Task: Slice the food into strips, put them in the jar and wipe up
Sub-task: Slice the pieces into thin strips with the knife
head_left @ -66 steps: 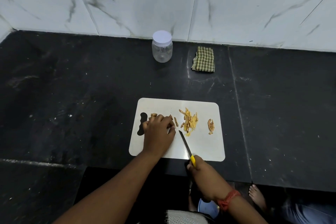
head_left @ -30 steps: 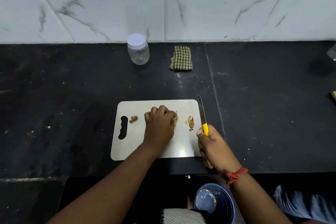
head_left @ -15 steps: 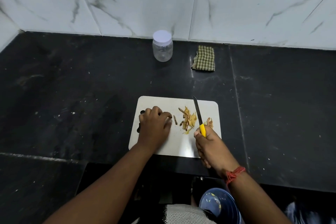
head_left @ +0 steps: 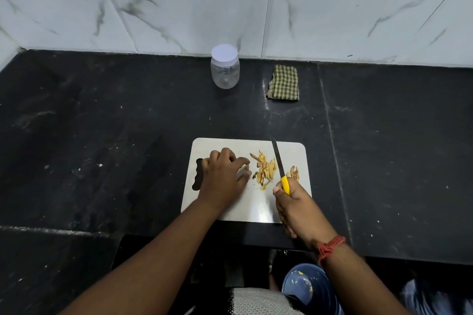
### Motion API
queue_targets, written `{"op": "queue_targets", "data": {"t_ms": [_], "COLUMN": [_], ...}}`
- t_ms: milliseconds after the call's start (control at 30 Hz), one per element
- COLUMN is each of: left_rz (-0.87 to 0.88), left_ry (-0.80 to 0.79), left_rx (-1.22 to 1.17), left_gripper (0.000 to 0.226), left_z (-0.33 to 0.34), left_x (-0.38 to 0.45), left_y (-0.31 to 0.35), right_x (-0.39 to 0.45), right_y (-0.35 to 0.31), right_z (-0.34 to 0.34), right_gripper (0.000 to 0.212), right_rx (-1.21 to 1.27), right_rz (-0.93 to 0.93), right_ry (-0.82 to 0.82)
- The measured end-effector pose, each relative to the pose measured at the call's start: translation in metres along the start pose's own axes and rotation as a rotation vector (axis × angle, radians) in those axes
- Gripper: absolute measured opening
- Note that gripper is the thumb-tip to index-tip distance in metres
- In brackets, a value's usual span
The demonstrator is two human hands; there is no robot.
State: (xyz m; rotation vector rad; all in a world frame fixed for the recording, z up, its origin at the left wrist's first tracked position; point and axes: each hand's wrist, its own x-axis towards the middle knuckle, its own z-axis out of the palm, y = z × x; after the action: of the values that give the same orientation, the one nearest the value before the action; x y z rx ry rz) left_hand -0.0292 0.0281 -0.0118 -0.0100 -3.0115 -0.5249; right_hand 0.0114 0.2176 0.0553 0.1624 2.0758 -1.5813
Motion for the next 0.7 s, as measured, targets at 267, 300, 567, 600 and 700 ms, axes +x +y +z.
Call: {"op": "queue_targets", "data": {"t_ms": [267, 300, 567, 600, 700], "left_rz": [0.017, 0.023, 0.08, 0.087, 0.087], "left_ry": [-0.017, -0.024, -0.049, -0.049, 0.001], "left_rx": [0.014, 0.017, 0.024, 0.024, -0.006], "left_gripper": [0.027, 0.027, 0.031, 0.035, 0.032], "left_z": [0.001, 0.0, 0.002, 0.002, 0.002], "left_x": [-0.003, -0.002, 0.008, 0.008, 0.006], "left_y": [0.001, 0.002, 0.007, 0.007, 0.004], "right_x": [0.002, 0.002, 0.002, 0.001, 0.001], "right_y": [0.008, 0.008, 0.002, 0.002, 0.0], "right_z": [0.006, 0.007, 0.006, 0.006, 0.004], "right_gripper": [0.021, 0.021, 0.021, 0.022, 0.022], "right_rx": [-0.106, -0.104, -0.107, -0.105, -0.105], "right_rz": [0.051, 0.055, 0.042, 0.038, 0.034], "right_ry": [-0.023, -0.027, -0.038, -0.035, -0.027]}}
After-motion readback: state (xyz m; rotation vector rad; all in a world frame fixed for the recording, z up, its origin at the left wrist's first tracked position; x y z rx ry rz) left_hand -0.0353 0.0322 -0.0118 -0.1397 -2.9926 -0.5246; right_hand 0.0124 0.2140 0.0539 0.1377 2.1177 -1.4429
